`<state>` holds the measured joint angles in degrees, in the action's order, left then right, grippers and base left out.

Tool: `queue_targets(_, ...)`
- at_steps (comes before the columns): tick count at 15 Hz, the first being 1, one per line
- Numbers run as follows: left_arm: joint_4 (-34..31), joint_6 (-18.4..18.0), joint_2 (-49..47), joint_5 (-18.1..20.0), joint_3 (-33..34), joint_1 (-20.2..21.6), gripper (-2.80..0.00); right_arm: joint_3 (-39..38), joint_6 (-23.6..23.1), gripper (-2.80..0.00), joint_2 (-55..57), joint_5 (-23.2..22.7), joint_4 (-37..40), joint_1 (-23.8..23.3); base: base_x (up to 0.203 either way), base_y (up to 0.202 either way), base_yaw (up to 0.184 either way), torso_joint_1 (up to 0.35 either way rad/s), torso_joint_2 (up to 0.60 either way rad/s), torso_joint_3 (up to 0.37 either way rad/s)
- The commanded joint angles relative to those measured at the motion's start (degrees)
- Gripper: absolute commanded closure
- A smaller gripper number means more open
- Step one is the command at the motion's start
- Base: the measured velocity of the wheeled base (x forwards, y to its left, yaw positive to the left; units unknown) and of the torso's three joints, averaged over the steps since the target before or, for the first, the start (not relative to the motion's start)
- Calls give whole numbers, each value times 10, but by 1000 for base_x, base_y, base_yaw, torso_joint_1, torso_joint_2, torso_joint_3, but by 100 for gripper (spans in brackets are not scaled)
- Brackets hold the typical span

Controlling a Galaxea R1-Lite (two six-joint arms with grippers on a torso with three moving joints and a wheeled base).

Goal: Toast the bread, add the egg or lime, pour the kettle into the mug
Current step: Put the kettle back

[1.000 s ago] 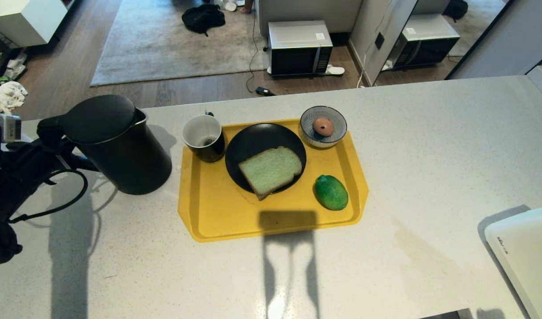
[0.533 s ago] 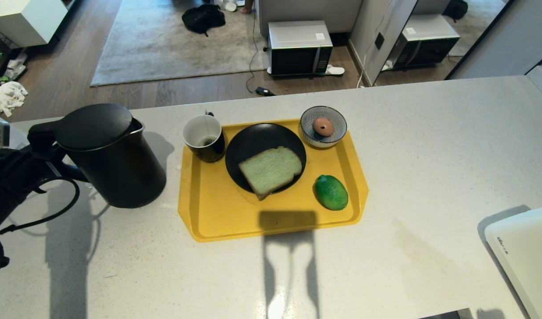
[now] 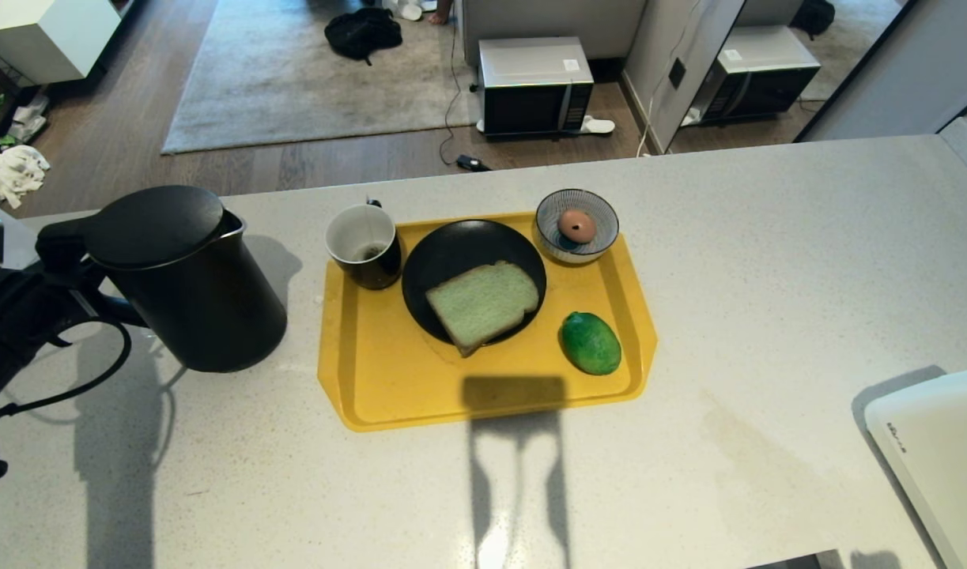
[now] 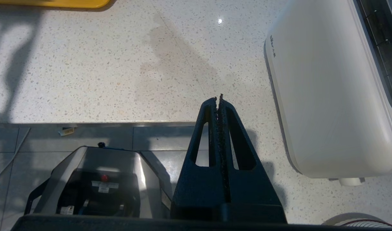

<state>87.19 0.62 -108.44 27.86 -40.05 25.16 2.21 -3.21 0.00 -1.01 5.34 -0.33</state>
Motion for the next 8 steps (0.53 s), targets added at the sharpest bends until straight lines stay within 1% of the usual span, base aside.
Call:
queue_targets(1,5,-4,-3,2,1,0,0,0,0,0,0,0,0,1,0,0,0,0,0,0)
queue_targets(2,5,-4,-4,2,1,0,-280,0,0,0,0,0,0,0,0,0,0,0,0,0)
queue_targets(8,5,0,2,4,10,-1,-280,0,0,0,0,0,0,0,0,0,0,0,0,0)
